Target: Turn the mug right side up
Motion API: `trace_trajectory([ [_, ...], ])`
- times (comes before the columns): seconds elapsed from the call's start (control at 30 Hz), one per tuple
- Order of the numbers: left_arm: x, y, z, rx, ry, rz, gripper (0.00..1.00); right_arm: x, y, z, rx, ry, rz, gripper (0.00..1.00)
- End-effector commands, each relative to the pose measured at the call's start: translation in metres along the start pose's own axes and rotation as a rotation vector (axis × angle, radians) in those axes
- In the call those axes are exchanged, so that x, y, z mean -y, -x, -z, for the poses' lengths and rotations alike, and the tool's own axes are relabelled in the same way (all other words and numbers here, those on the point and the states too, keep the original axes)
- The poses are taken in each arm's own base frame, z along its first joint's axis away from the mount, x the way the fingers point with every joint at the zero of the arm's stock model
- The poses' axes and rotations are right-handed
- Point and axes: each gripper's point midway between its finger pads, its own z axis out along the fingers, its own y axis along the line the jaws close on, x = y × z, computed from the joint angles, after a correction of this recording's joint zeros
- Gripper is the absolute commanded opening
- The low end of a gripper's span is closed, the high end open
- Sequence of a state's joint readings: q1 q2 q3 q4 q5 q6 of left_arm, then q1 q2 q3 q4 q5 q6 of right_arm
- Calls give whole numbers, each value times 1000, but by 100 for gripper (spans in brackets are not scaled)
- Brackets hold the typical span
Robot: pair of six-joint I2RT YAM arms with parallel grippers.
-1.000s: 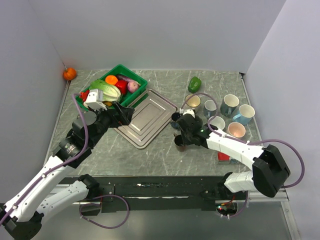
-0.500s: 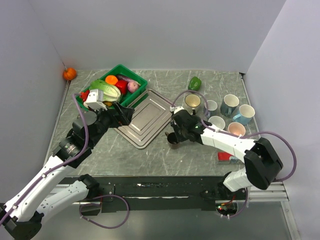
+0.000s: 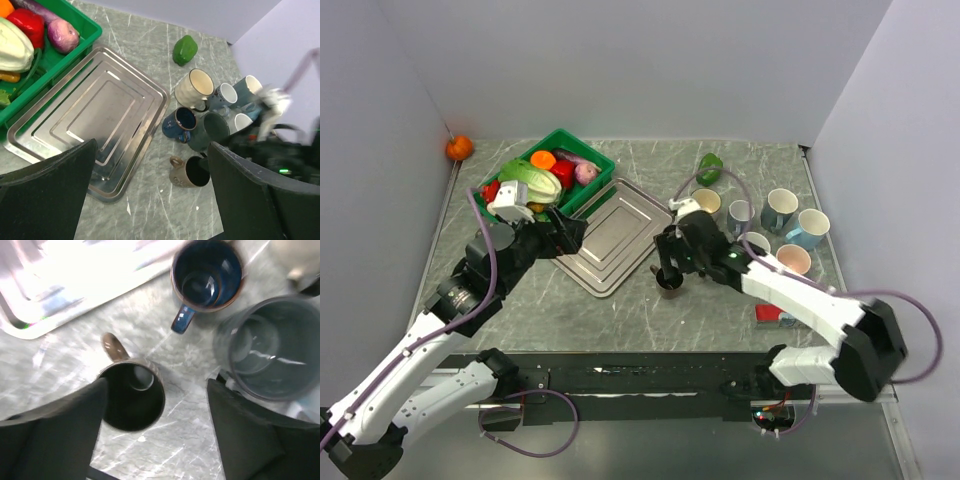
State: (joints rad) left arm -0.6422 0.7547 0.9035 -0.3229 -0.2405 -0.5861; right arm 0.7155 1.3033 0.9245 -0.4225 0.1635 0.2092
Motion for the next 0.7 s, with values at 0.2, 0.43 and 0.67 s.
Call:
trace_trajectory([
  [0.2,-10,25,28,15,86,-22,96,74,72,142,409,-254,-186,100],
  [0.43,-34,31,44,42,197,-61,96,120,81,242,733,-341,-370,100],
  [0.67,-34,45,54,68,213,-47,96,125,82,281,822,-297,-415,100],
])
